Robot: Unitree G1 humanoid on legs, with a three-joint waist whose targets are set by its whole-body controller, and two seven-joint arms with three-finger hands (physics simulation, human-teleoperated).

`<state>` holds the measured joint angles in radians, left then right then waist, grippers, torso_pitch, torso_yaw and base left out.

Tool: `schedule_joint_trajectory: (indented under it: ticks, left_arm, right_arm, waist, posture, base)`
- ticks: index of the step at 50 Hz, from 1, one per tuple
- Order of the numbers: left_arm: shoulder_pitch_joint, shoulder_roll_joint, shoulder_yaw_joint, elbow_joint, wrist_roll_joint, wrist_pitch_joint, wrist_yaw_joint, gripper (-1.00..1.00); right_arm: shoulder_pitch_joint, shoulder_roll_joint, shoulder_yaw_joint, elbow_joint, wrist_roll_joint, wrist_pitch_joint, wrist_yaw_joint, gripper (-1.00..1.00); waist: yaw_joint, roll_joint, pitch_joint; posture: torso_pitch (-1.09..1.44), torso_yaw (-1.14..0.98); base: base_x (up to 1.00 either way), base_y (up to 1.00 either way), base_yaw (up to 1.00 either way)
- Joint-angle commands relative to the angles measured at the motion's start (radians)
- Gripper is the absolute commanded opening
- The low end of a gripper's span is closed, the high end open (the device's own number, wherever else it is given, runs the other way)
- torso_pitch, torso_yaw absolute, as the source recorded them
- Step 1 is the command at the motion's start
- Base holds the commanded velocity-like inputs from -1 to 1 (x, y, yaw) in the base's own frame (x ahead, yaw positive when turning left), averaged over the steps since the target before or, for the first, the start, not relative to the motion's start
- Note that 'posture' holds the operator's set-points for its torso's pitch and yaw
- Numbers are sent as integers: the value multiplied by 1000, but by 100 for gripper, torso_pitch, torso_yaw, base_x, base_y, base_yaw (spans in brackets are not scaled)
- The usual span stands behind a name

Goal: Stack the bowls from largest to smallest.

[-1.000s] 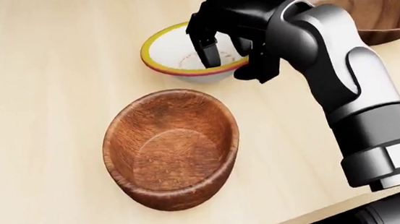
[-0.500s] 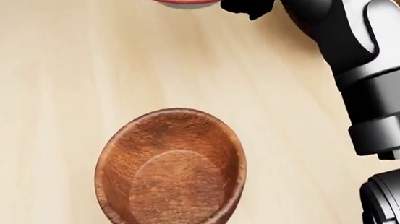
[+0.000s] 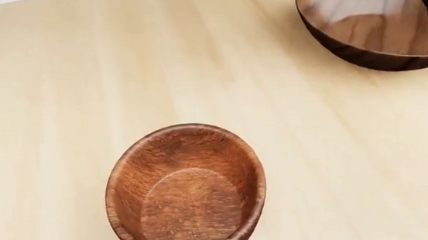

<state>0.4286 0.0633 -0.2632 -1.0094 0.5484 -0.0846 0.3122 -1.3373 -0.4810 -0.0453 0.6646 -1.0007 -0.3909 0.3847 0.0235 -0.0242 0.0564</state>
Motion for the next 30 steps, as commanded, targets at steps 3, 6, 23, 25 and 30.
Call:
schedule_joint_trajectory:
  ticks: [3, 6, 23, 25, 30]
  left_arm:
    - [-1, 0, 0, -37, 3, -21, 4, 100]
    - [-1, 0, -5, -35, 8, -21, 5, 100]
    - [-2, 1, -4, -38, 6, -17, 5, 100]
    - [-2, 1, -1, -36, 4, -19, 5, 100]
    - [0, 1, -1, -31, 4, -25, 7, 100]
  right_arm:
    - [0, -48, -37, -32, 1, 2, -26, -100]
    - [25, -78, -50, -21, 5, 2, -37, -100]
    - [131, -101, -67, -121, 12, 67, -4, -100]
    - [135, -104, -70, -119, 14, 67, -6, -100]
    - [143, -126, -74, -101, 9, 59, -15, -100]
  waist:
    - [-1, -1, -19]
    - [-1, -3, -19]
    - [-10, 3, -24]
    - [-10, 3, -25]
    - [-10, 1, -29]
  posture:
    - [0, 0]
    - [0, 0]
    - [0, 0]
    - [0, 0]
    - [0, 0]
  base:
    - [0, 0, 0]
    - [0, 0, 0]
    - [0, 0, 0]
    - [0, 0, 0]
    - [0, 0, 0]
